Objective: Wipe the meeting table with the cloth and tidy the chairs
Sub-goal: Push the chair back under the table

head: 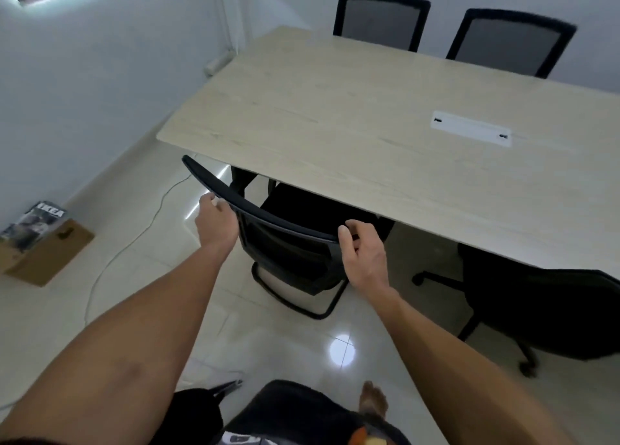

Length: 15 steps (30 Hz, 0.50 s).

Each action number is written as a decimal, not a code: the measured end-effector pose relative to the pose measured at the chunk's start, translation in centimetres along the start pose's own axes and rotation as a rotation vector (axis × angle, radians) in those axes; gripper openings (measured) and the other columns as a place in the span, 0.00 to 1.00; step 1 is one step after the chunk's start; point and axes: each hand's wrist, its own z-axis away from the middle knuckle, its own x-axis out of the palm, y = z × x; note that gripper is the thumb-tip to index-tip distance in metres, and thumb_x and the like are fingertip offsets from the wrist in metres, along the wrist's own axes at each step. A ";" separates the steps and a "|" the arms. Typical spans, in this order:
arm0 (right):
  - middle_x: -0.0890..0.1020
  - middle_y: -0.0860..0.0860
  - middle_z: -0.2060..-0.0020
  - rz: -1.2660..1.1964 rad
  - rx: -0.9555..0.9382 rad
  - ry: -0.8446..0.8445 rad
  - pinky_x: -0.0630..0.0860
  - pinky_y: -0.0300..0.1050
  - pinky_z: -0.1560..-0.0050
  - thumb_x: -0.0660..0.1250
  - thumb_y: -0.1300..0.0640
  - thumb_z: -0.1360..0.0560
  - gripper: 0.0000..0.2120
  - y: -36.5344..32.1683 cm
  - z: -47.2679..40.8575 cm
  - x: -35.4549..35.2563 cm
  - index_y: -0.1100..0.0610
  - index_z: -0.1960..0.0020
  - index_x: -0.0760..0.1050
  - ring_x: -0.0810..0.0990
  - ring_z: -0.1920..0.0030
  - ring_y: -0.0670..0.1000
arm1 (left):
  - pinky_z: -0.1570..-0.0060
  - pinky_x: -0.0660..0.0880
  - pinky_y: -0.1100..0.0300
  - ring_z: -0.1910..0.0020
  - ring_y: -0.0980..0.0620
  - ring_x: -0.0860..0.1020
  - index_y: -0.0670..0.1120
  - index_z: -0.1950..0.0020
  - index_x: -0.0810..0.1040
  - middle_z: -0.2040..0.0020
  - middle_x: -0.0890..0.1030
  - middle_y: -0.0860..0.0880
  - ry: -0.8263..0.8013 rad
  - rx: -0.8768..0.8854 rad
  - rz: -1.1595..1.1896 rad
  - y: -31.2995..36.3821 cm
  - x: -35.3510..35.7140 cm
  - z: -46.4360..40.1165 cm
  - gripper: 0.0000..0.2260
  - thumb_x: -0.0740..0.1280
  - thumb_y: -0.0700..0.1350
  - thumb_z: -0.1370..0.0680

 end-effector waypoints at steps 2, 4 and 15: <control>0.77 0.48 0.43 0.029 0.016 -0.004 0.80 0.53 0.44 0.65 0.44 0.16 0.18 -1.2 1.1 1.0 0.54 0.33 0.78 0.80 0.55 0.46 | 0.45 0.82 0.46 0.50 0.45 0.85 0.51 0.21 0.63 0.49 0.82 0.49 -0.061 0.009 0.032 0.1 -1.1 -0.6 0.24 0.59 0.51 0.18; 0.77 0.49 0.42 0.049 0.045 -0.005 0.79 0.50 0.41 0.65 0.45 0.16 0.17 -1.6 1.7 1.6 0.55 0.34 0.80 0.79 0.52 0.46 | 0.51 0.82 0.50 0.54 0.45 0.85 0.49 0.20 0.63 0.54 0.82 0.51 -0.134 0.014 0.081 0.4 -1.6 -0.9 0.25 0.62 0.46 0.17; 0.76 0.54 0.40 -0.039 0.126 0.065 0.68 0.24 0.49 0.64 0.51 0.15 0.15 -1.6 0.3 2.6 0.60 0.36 0.79 0.74 0.46 0.45 | 0.50 0.85 0.40 0.62 0.43 0.84 0.47 0.46 0.73 0.57 0.85 0.42 -0.166 0.041 0.167 1.6 -0.2 -2.7 0.06 0.65 0.39 0.21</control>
